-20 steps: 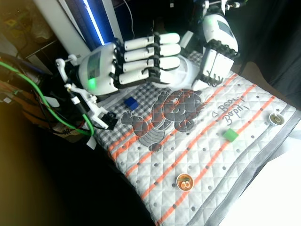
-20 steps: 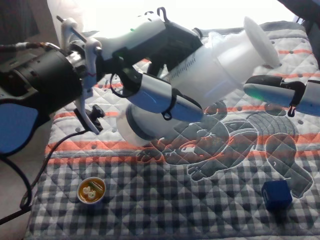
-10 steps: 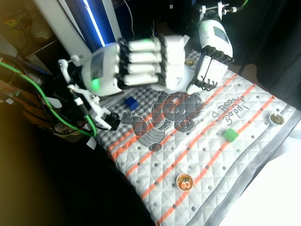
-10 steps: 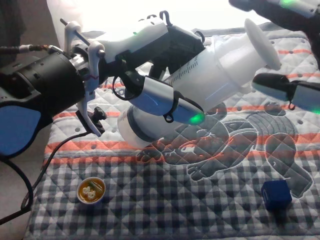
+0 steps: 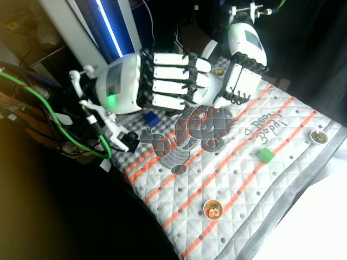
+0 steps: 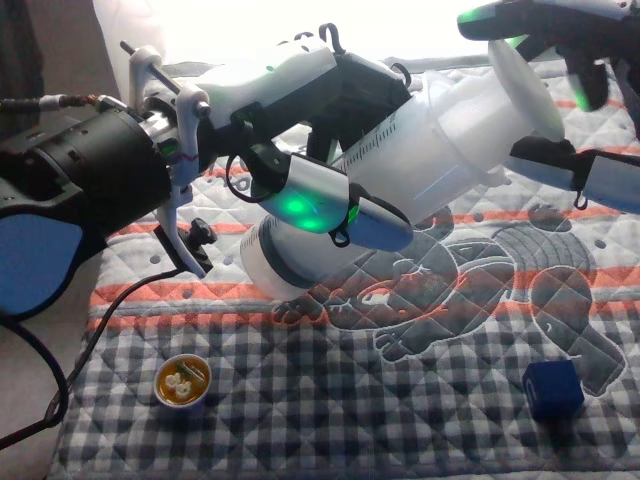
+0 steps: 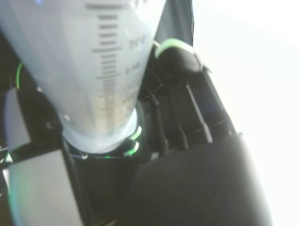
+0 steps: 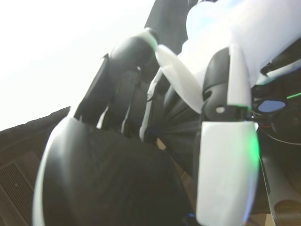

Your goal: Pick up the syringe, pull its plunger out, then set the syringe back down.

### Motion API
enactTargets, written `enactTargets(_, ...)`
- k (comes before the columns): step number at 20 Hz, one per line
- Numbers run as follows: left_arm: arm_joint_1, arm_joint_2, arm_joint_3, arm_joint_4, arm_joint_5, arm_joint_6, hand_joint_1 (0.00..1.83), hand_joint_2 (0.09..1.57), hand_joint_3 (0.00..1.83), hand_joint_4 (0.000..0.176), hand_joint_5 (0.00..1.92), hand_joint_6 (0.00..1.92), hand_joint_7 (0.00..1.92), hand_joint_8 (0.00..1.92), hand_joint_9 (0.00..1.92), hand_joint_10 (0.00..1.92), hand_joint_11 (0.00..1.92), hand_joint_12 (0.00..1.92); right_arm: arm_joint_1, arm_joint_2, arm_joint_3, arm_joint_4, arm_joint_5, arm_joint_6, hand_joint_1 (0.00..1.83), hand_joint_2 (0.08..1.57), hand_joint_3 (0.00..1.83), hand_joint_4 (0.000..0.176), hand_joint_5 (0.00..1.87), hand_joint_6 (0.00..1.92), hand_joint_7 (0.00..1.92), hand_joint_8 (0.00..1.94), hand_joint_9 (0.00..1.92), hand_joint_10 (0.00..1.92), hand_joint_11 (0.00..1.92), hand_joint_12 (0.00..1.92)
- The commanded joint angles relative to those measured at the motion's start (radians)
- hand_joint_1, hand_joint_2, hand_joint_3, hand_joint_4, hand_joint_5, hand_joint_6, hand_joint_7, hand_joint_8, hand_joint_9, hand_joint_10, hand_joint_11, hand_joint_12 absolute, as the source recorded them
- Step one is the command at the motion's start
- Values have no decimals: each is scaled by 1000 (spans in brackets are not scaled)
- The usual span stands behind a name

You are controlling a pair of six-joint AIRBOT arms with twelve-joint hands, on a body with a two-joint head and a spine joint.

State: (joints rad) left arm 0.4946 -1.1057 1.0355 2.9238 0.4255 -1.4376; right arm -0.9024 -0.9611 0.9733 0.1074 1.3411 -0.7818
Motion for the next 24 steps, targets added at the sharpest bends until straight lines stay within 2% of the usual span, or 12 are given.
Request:
enactTargets(1,-10,3,2,4,157,-7,1362,1186,1,0,668,1299,918,1121,806,1416,587,1592,11,1,3,-5,110,6,1237,1198,3,0,825,1045,847,1484,934,1763,1070,1893)
enactTargets(4,-2,7,3,-9,161,-7,1358,1193,0,0,627,1368,900,1098,832,1377,573,1481,11,2,3,-3,113,6,1235,1203,0,0,827,1044,837,1491,912,1762,1037,1906)
enactTargets(6,5,10,6,-19,161,-7,1365,1176,0,0,658,1327,887,1062,917,1308,778,1386,11,2,3,1,122,6,1244,1188,0,0,827,1010,896,1418,989,1627,1035,1840)
enactTargets(7,8,12,7,-24,161,-7,1370,1161,0,0,705,1251,891,1058,954,1265,861,1338,11,7,3,2,126,6,1352,1147,0,0,957,810,921,1256,886,1477,910,1765)
enactTargets(9,11,19,8,-31,156,-7,1380,1146,0,0,759,1074,914,1122,998,1282,934,1401,11,21,2,3,133,6,1368,1116,0,0,1062,888,939,1130,837,1247,663,1593)
enactTargets(11,18,25,10,-45,154,-7,1271,1169,5,0,752,1173,956,1198,1027,1158,936,1397,11,40,0,8,144,6,1375,1105,0,0,1019,932,941,1075,905,1181,780,1503)
enactTargets(14,26,32,8,-52,154,-7,1231,1187,0,0,740,1230,955,1211,1035,1028,923,1396,10,51,-4,16,158,5,1371,1127,4,0,954,988,898,1138,873,1307,811,1615)
enactTargets(16,30,38,6,-57,154,-7,1362,1171,5,0,709,1189,871,1166,921,1334,898,1395,10,65,-5,22,171,5,1369,1136,4,0,905,1054,884,1146,885,1316,852,1624)
enactTargets(20,35,52,-1,-60,155,-7,1245,1174,0,0,771,1164,972,1210,1035,1117,918,1489,6,91,-8,45,210,2,1348,1199,3,0,863,1064,715,1415,768,1505,854,1669)
enactTargets(21,36,56,-4,-60,157,-7,1340,1181,7,0,710,1159,868,1209,911,1369,886,1512,3,96,-8,52,219,0,1351,1203,2,0,818,1052,745,1405,779,1550,890,1720)
enactTargets(22,37,60,-6,-60,159,-6,1359,1188,1,0,699,1151,847,1216,876,1433,858,1544,0,100,-8,60,229,-1,1349,1212,3,0,791,1072,741,1414,766,1593,886,1756)
enactTargets(24,38,70,-12,-58,161,-6,1280,1158,0,0,782,1102,984,1161,1028,1224,929,1547,-5,105,-8,75,246,-6,1351,1205,0,0,790,1138,761,1373,783,1537,854,1693)
